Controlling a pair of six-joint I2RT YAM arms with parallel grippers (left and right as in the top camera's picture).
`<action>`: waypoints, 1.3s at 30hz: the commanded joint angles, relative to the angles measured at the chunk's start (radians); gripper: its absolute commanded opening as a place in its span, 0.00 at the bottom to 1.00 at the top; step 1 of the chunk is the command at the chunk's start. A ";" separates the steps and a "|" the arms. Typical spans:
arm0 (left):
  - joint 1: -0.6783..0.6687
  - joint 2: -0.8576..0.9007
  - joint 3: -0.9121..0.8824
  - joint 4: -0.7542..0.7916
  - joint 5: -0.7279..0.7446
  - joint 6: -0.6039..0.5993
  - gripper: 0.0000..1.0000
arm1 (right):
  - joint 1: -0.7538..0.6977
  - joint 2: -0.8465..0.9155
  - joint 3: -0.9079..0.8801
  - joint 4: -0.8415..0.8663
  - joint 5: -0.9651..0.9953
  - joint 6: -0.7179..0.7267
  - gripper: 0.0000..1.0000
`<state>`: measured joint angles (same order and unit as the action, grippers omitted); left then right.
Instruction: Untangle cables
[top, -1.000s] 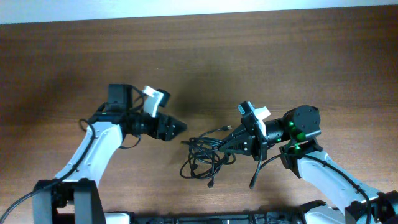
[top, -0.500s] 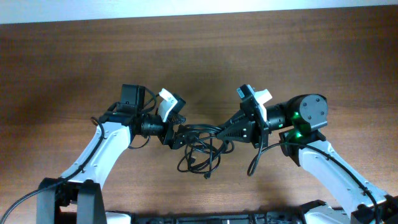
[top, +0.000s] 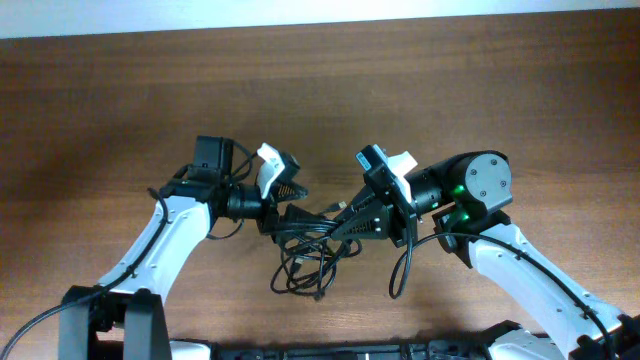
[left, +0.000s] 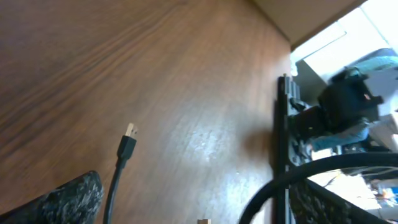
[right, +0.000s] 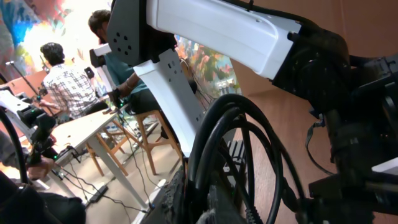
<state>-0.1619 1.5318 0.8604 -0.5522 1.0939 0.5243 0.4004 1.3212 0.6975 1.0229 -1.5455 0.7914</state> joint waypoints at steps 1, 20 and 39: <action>-0.008 0.007 0.005 -0.074 0.051 0.121 0.94 | 0.004 -0.006 0.025 0.006 0.020 0.002 0.04; -0.129 0.007 0.005 -0.103 0.058 0.163 0.01 | 0.004 -0.006 0.025 0.006 0.037 -0.001 0.05; 0.222 0.007 0.005 0.244 -0.481 -1.069 0.00 | 0.004 -0.005 0.024 -0.050 -0.006 -0.002 0.04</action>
<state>0.0437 1.5318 0.8616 -0.2756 0.7456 -0.1921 0.4004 1.3216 0.6975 0.9722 -1.5391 0.7864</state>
